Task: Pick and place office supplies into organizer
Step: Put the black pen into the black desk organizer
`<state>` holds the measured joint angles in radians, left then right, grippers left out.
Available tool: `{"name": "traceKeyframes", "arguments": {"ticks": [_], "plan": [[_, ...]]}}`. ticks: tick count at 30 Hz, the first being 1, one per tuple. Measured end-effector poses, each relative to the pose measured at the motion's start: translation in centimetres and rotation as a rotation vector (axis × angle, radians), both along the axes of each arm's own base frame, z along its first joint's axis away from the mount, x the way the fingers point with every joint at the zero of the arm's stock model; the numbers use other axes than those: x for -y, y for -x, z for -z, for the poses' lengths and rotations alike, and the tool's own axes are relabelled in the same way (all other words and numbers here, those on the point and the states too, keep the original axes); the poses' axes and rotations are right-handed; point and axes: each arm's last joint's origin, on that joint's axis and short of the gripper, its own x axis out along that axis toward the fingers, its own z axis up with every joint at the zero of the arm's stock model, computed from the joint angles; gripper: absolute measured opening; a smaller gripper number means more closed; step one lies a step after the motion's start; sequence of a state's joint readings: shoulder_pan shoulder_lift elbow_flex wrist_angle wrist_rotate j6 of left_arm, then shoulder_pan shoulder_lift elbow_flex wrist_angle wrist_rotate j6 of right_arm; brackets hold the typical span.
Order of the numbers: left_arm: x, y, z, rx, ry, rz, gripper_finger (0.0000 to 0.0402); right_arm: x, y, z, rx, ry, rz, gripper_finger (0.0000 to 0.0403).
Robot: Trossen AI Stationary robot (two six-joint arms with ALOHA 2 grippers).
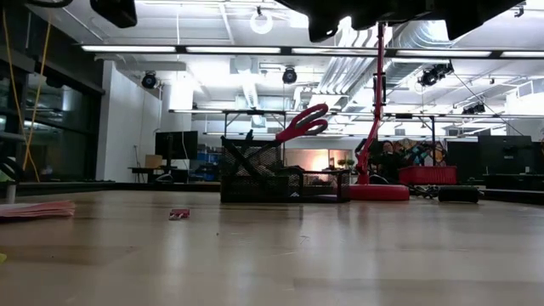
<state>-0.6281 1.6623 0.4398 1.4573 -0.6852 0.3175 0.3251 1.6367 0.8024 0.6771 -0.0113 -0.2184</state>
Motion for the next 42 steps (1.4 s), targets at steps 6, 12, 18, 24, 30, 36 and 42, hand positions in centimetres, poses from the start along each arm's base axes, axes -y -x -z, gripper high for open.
{"name": "traceKeyframes", "arguments": {"ticks": [6, 12, 18, 24, 30, 36, 42], "plan": [[0.1, -0.1, -0.1, 0.006, 0.016, 0.014, 0.0156, -0.6, 0.2, 0.0, 0.003, -0.001, -0.017, 0.0016], [0.0, -0.1, -0.2, 0.008, 0.021, -0.02, 0.0238, -0.7, 0.2, -0.3, 0.029, -0.005, -0.013, 0.0016], [0.3, -0.5, -1.0, 0.034, 0.021, -0.028, 0.0243, -0.1, 0.0, -0.3, 0.025, -0.024, 0.064, 0.0016], [0.8, -1.3, -2.1, 0.06, -0.02, -0.071, 0.0211, 0.6, -0.3, -0.3, 0.022, -0.036, 0.071, 0.0016], [0.8, -1.4, -2.3, 0.056, -0.015, -0.105, 0.0187, 0.7, -0.3, -0.3, 0.023, -0.032, 0.065, 0.0016], [0.8, -1.5, -2.3, 0.045, -0.019, -0.116, 0.0164, 0.7, -0.3, -0.3, 0.021, -0.037, 0.059, 0.0016], [0.4, -1.7, -2.3, 0.047, -0.017, -0.129, 0.0133, 0.7, -0.3, -0.3, 0.022, -0.04, 0.059, 0.0016]]}}
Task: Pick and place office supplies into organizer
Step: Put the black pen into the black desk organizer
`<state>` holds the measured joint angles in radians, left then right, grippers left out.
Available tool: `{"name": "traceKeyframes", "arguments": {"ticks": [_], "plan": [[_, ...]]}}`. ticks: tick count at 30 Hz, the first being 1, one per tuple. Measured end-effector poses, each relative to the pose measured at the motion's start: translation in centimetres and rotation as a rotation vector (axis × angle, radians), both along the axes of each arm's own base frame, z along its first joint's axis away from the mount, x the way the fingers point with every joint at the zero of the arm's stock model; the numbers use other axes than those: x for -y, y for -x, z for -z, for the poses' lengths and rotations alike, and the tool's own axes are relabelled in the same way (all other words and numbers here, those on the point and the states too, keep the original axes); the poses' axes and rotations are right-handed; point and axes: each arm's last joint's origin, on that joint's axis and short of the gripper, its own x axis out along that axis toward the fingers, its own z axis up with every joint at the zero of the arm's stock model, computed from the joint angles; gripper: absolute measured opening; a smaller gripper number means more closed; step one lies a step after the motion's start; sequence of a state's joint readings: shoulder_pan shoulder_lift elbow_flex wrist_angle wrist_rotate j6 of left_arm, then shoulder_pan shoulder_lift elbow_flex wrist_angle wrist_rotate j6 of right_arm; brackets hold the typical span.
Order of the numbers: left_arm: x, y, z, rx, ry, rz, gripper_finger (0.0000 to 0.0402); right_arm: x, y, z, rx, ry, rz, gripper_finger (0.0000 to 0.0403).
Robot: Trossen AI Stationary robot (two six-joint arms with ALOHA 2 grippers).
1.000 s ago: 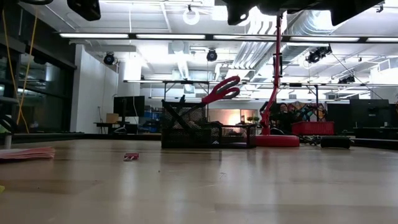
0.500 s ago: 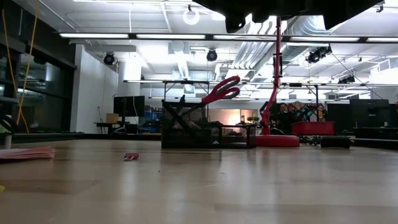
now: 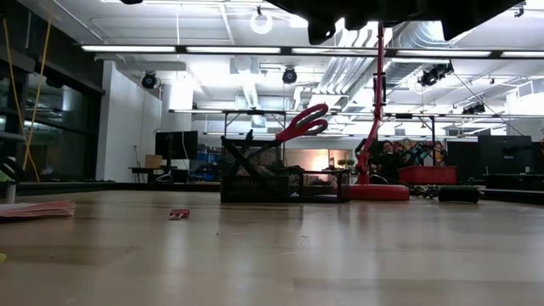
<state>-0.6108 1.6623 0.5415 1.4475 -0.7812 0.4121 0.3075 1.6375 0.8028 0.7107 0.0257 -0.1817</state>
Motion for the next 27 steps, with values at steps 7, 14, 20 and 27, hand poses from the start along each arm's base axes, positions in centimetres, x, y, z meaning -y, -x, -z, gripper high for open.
{"name": "traceKeyframes", "arguments": {"ticks": [7, 14, 20, 27], "plan": [[-1.5, -0.9, 0.1, 0.007, 0.049, -0.015, 0.0095, 0.1, 0.0, 0.0, -0.006, -0.007, 0.005, 0.0016], [-1.5, -1.0, 0.1, 0.014, 0.05, 0.013, 0.0062, 0.0, 0.0, 0.0, -0.005, -0.005, 0.001, 0.0016], [-1.5, -1.0, 0.0, 0.017, 0.052, 0.008, 0.0034, 0.1, 0.0, 0.0, -0.004, 0.004, 0.023, 0.0016], [-1.6, -1.0, 0.0, 0.022, 0.068, -0.008, 0.0045, 0.2, 0.0, 0.1, -0.003, 0.021, 0.074, 0.0023]]}}
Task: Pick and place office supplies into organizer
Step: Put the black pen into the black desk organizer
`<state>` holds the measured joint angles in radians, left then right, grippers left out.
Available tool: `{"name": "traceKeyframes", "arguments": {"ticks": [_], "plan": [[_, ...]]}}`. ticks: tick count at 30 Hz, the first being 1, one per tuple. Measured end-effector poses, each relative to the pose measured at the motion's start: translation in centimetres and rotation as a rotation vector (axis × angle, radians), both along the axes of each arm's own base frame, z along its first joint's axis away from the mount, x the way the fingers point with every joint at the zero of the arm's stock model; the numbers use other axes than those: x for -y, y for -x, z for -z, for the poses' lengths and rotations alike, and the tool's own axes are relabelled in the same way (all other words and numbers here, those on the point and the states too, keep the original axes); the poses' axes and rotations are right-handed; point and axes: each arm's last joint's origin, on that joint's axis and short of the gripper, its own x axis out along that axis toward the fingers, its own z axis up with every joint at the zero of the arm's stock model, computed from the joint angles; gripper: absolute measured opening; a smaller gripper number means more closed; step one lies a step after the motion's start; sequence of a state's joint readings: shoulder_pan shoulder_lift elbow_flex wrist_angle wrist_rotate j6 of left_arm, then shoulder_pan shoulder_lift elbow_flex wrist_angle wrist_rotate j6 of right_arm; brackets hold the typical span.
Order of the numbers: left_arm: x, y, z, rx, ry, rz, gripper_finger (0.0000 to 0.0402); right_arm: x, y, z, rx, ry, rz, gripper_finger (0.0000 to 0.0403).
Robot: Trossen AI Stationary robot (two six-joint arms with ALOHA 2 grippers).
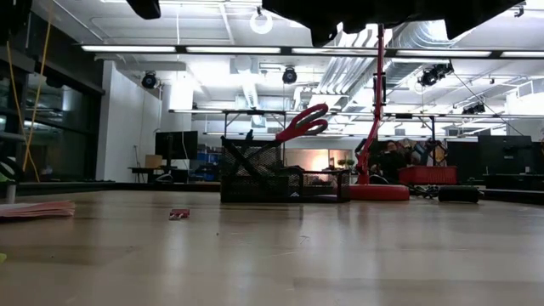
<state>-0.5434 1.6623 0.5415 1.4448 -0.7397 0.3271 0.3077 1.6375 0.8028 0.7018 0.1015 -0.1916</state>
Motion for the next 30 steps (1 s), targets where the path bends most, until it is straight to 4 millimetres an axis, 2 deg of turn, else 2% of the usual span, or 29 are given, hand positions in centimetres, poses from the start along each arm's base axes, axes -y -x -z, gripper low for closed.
{"name": "traceKeyframes", "arguments": {"ticks": [3, 7, 13, 17, 21, 25, 30], "plan": [[-0.1, 0.0, 0.0, -0.003, 0.018, -0.029, 0.0049, 0.0, 0.0, 0.0, -0.004, 0.002, 0.004, 0.0034], [-0.1, 0.0, 0.0, -0.002, 0.021, -0.036, 0.0035, 0.1, 0.0, 0.2, -0.021, 0.0, 0.017, 0.0059], [-0.3, 0.1, 0.1, -0.015, 0.038, -0.097, 0.0026, 0.4, 0.1, 0.9, -0.085, 0.036, 0.136, 0.0102], [-0.4, 0.1, 0.1, -0.023, 0.04, -0.129, 0.0037, 0.7, 0.3, 1.6, -0.159, 0.037, 0.195, 0.0128], [-0.5, 0.1, 0.1, -0.033, 0.025, -0.156, 0.0032, 0.8, 0.6, 2.5, -0.26, 0.024, 0.218, 0.0145], [-1.3, -0.3, 0.1, -0.039, 0.018, -0.199, 0.0028, 0.9, 1.1, 3.5, -0.365, -0.002, 0.242, 0.0156], [-3.1, -1.0, 0.1, -0.027, 0.052, -0.262, 0.0045, 0.5, 1.7, 4.2, -0.456, -0.063, 0.27, 0.0163]]}}
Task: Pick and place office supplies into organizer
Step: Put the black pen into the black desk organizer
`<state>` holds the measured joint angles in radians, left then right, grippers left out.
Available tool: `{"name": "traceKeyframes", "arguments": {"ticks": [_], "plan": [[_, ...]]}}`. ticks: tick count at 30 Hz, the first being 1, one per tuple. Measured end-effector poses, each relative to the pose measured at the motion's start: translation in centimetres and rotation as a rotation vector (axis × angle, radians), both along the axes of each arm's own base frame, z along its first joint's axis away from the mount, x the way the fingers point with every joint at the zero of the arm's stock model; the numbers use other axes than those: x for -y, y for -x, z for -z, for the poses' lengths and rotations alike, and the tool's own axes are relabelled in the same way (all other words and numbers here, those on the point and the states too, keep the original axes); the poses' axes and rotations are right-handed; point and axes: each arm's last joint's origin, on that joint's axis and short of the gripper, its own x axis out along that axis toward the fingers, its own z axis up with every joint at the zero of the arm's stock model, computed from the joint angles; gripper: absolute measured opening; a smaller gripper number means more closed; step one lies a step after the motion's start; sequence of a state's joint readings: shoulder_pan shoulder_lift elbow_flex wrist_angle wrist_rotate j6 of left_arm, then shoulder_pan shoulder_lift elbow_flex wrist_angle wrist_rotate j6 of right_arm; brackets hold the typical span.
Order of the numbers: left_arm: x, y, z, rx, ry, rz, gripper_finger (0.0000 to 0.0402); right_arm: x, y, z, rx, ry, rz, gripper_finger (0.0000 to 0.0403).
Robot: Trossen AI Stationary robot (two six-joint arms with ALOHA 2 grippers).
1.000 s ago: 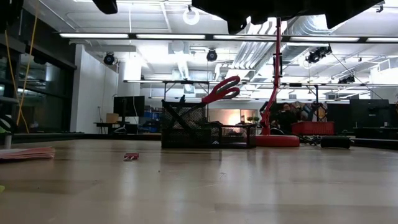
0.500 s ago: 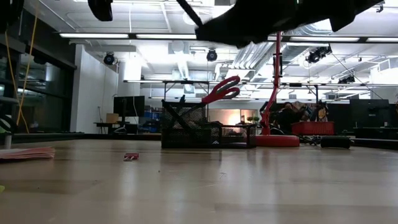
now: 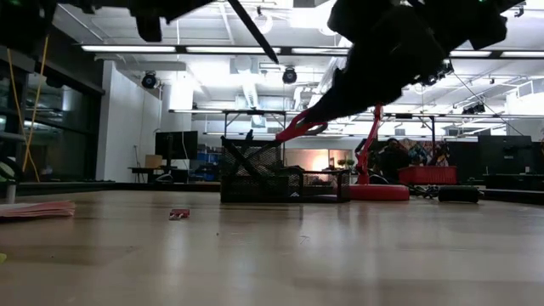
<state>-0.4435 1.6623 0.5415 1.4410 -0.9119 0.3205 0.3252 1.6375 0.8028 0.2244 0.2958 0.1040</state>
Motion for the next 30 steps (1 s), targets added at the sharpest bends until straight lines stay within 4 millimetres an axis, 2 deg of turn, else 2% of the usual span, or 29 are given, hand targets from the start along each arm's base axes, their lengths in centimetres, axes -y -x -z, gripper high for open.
{"name": "traceKeyframes", "arguments": {"ticks": [10, 17, 25, 30], "plan": [[-4.3, -1.2, 0.1, 0.021, 0.063, -0.192, 0.0029, -2.7, 1.4, 0.4, -0.043, 0.001, -0.032, 0.0149], [-7.3, -1.7, 0.5, -0.008, 0.066, -0.316, 0.0051, -4.1, 2.1, 0.4, -0.027, 0.045, -0.028, 0.0143], [-10.0, -2.0, 1.8, -0.081, 0.115, -0.45, 0.0025, -4.6, 2.3, 0.4, -0.026, 0.051, -0.034, 0.0144], [-11.4, -2.0, 2.1, -0.096, 0.13, -0.492, 0.0039, -4.5, 2.3, 0.4, -0.026, 0.045, -0.031, 0.0143]]}}
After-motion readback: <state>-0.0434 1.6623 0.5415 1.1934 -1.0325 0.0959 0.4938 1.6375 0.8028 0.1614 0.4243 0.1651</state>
